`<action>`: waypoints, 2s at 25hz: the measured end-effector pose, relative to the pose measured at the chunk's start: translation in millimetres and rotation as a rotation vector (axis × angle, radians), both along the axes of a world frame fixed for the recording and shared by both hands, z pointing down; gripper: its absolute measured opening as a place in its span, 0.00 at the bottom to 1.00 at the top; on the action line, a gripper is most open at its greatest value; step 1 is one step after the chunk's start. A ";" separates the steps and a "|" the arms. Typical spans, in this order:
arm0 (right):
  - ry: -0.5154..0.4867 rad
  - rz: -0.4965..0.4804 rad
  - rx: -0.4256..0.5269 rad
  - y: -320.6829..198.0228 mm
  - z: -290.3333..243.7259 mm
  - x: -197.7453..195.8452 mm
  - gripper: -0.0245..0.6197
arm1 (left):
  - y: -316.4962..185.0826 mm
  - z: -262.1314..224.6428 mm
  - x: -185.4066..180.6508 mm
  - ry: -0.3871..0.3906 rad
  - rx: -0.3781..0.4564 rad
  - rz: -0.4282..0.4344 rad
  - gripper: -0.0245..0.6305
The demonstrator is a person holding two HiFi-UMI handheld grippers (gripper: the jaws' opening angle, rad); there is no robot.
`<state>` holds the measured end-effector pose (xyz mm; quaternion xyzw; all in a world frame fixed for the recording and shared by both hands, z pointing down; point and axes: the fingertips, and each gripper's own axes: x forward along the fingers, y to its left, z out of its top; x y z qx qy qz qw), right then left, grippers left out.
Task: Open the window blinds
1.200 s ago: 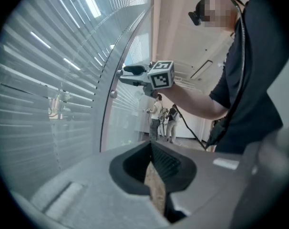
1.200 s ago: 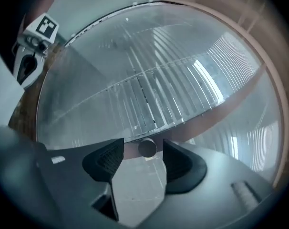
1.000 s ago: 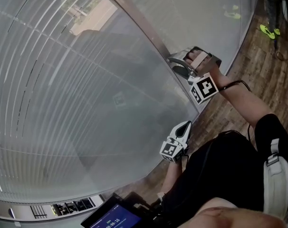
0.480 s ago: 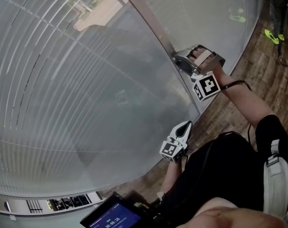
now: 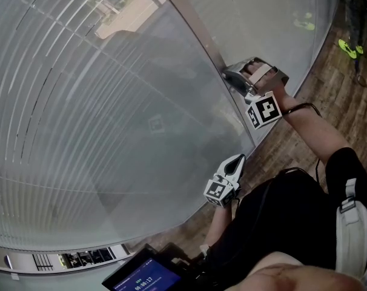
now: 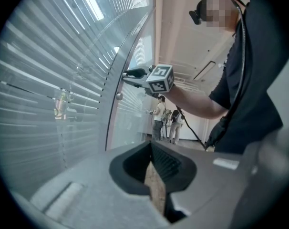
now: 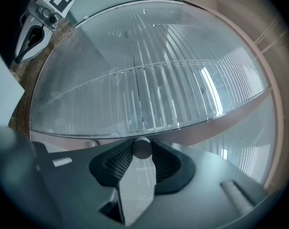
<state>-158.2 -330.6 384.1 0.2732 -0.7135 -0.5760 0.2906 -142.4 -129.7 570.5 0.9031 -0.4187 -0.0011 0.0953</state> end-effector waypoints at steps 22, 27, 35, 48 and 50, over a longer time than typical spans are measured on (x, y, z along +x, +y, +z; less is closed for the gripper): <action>-0.786 0.044 -0.729 -11.0 -17.0 9.9 0.23 | 3.5 2.7 2.3 0.033 -0.007 0.006 0.04; -1.008 0.042 -0.936 -19.0 -10.1 13.9 0.23 | 1.1 3.8 5.7 0.036 -0.006 0.023 0.04; -1.167 0.065 -1.076 -20.7 -10.1 15.5 0.24 | 1.0 5.2 10.6 0.039 -0.006 0.043 0.04; -1.217 0.034 -1.086 -20.4 -11.2 16.4 0.25 | 2.2 7.4 5.0 0.036 -0.009 0.032 0.04; -1.210 0.033 -1.081 -20.0 -11.0 17.7 0.25 | 2.2 7.7 6.0 0.035 -0.011 0.030 0.04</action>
